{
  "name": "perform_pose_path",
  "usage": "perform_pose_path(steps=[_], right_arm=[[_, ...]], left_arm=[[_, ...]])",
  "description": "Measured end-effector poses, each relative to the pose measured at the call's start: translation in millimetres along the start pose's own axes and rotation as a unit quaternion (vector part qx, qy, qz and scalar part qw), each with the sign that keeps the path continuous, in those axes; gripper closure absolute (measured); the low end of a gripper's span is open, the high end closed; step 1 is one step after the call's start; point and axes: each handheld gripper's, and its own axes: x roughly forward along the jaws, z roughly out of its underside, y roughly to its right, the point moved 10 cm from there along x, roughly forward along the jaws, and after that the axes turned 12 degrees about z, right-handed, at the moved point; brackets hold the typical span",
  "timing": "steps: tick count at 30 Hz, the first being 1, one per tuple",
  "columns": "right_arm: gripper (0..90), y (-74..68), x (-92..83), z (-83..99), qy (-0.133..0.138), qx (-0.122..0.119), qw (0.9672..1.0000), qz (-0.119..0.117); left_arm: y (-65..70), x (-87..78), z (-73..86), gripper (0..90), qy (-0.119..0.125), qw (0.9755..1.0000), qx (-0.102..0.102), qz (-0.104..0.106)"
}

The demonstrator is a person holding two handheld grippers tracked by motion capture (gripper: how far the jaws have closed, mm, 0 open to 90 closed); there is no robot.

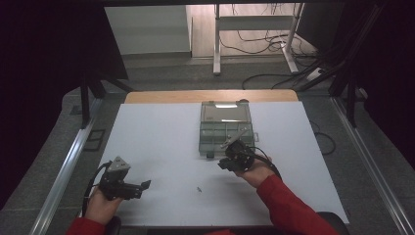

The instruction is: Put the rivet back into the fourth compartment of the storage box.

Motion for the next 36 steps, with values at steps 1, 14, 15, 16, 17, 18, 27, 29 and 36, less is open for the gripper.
perform_pose_path(steps=[1, 14, 15, 16, 17, 18, 27, 29, 36], right_arm=[[82.6, 1.9, -0.7, 0.2, 0.001, 0.001, 1.0000, 0.001], [82.5, 27.2, -6.9, 1.5, 0.014, 0.020, 0.9995, 0.022], [82.5, 29.7, -7.3, 1.7, 0.015, 0.021, 0.9994, 0.023], [82.5, 32.3, -7.7, 1.8, 0.016, 0.023, 0.9993, 0.026], [82.5, 34.7, -8.2, 2.3, 0.016, 0.025, 0.9991, 0.029], [82.5, 37.3, -8.6, 2.5, 0.017, 0.027, 0.9990, 0.031], [82.4, 61.3, -11.6, 4.6, 0.026, 0.052, 0.9970, 0.051], [82.4, 65.9, -11.7, 5.1, 0.027, 0.058, 0.9965, 0.053], [82.3, 84.0, -12.6, 6.5, 0.035, 0.076, 0.9941, 0.069]], left_arm=[[-0.1, 0.0, -0.1, 1.4, 0.000, 1.0000, 0.001, 0.000], [-1.4, -0.8, -0.1, 0.0, 0.004, 1.0000, -0.008, 0.000], [-1.3, -0.7, -0.2, 0.0, 0.004, 1.0000, -0.008, 0.000], [-1.2, -0.7, -0.1, 0.0, 0.003, 1.0000, -0.007, 0.000], [-1.2, -0.7, -0.2, 0.0, 0.002, 1.0000, -0.005, -0.001], [-1.0, -0.7, -0.2, 0.0, 0.002, 1.0000, -0.004, -0.001], [0.1, -0.3, -0.4, 0.0, 0.000, 1.0000, 0.002, 0.000], [-0.1, -0.3, -0.4, 0.0, 0.000, 1.0000, 0.002, -0.001], [-0.1, -0.1, -0.3, 0.0, -0.001, 1.0000, 0.002, -0.001]])
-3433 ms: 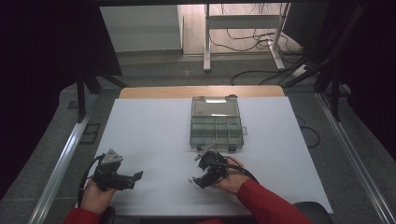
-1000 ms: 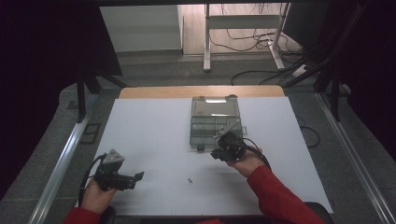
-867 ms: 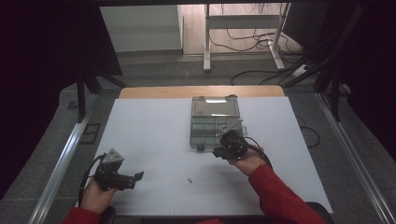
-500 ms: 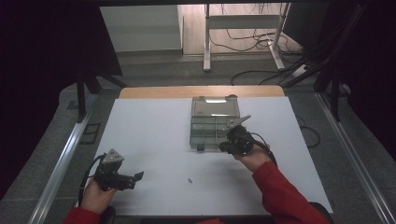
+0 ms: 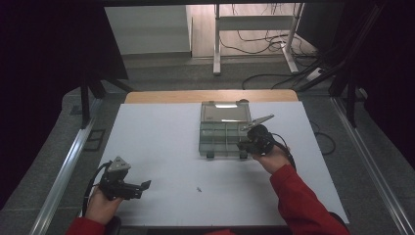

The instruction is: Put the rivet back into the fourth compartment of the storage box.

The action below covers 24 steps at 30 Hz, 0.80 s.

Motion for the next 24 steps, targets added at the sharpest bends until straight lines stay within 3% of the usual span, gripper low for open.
perform_pose_path(steps=[5, 24], right_arm=[[82.3, 11.7, 4.1, -1.2, 0.003, 0.012, 0.9998, 0.016], [82.2, 48.4, 21.5, -7.6, -0.002, 0.050, 0.9980, 0.037]], left_arm=[[-0.2, 0.0, 0.0, 0.0, 0.000, 1.0000, -0.001, 0.000], [-0.7, 0.6, -0.1, 0.0, -0.001, 1.0000, -0.003, -0.003]])
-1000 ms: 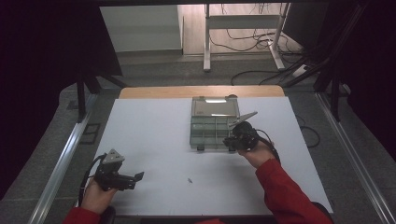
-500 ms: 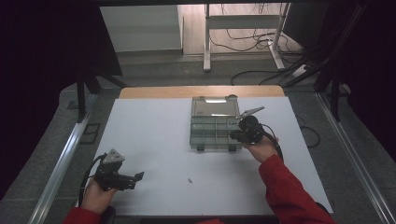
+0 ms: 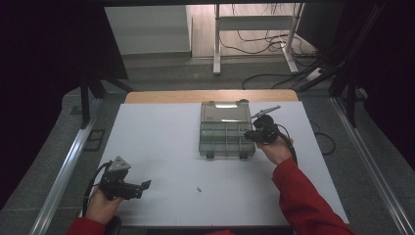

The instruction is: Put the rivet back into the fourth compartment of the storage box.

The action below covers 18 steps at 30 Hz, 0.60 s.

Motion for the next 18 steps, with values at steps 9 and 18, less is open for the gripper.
perform_pose_path(steps=[9, 18], right_arm=[[82.2, 16.4, 8.9, -5.6, -0.003, 0.018, 0.9998, 0.011], [82.1, 24.7, 19.9, -10.0, -0.009, 0.019, 0.9996, 0.017]], left_arm=[[0.0, 0.2, 0.1, 0.0, -0.001, 1.0000, 0.000, 0.000], [0.0, 0.4, 0.1, 0.0, -0.001, 1.0000, -0.001, 0.001]])
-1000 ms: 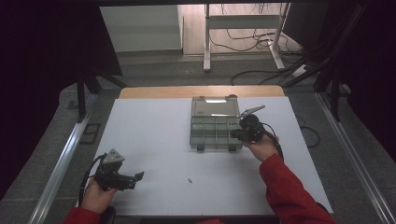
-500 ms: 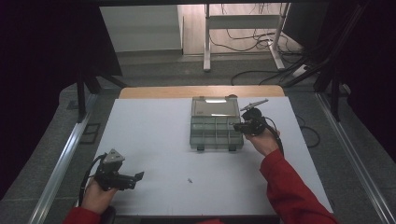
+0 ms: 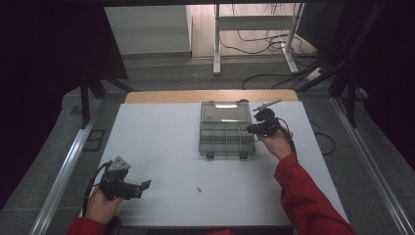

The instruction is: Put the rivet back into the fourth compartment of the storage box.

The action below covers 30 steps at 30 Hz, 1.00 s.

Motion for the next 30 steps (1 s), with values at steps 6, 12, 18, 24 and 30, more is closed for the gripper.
perform_pose_path(steps=[6, 12, 18, 24, 30], right_arm=[[80.4, 2.8, 8.9, 1.1, -0.011, -0.008, 0.9998, 0.011], [75.1, -0.7, 7.7, -0.7, -0.007, -0.011, 0.9998, 0.011], [70.1, -3.5, 1.9, -1.7, -0.001, -0.014, 0.9998, 0.011], [60.4, -10.9, -7.5, -2.5, 0.012, -0.024, 0.9996, 0.008], [47.7, -18.6, -17.1, -2.8, 0.030, -0.042, 0.9986, 0.010]], left_arm=[[-0.2, -0.1, 0.1, 0.0, 0.000, 1.0000, -0.001, 0.000], [0.0, -0.2, 0.0, 0.1, 0.000, 1.0000, 0.001, 0.000], [-0.1, -0.3, -0.2, 0.0, 0.001, 1.0000, 0.000, 0.000], [0.2, -0.6, -0.3, 0.0, 0.002, 1.0000, 0.001, 0.000], [0.2, -0.5, -0.4, 0.0, 0.002, 1.0000, 0.001, 0.000]])
